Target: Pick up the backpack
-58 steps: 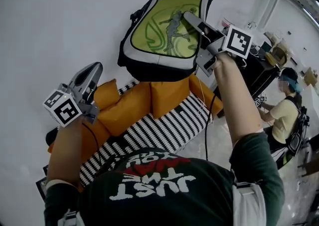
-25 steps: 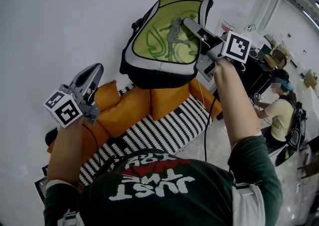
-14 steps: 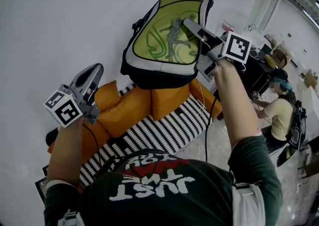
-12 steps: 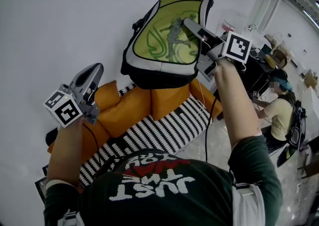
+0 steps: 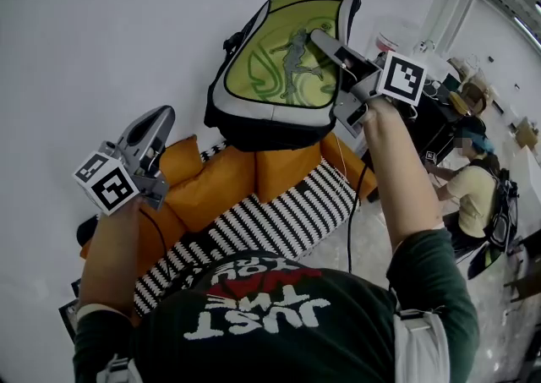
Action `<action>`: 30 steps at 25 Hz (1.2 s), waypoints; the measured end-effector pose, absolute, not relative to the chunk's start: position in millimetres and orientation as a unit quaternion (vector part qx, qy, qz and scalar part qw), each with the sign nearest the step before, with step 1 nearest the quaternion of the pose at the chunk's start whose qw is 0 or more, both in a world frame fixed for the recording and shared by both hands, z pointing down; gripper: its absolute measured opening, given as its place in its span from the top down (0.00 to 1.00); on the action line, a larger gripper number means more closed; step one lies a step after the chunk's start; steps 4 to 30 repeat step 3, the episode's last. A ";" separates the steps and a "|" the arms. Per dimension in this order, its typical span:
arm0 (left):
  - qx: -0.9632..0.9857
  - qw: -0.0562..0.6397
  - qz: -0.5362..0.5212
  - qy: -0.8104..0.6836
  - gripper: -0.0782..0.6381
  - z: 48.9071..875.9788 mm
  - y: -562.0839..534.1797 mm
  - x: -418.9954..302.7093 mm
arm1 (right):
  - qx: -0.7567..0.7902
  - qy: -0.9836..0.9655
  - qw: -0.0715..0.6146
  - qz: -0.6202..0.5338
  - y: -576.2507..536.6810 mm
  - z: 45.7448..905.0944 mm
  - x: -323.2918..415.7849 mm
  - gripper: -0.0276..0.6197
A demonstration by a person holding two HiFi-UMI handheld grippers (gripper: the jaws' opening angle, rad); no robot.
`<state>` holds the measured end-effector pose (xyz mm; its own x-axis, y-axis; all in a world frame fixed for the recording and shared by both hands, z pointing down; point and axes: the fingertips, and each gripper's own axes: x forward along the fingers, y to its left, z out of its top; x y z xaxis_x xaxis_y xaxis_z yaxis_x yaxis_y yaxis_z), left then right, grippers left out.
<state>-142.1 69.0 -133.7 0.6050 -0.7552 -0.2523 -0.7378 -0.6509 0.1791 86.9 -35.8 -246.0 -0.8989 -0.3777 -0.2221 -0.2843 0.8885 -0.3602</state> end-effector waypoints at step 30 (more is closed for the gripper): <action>0.896 0.028 -0.151 -0.416 0.88 -134.6 70.4 -140.9 | -0.170 0.961 0.143 -0.163 -34.8 -247.0 86.3 0.89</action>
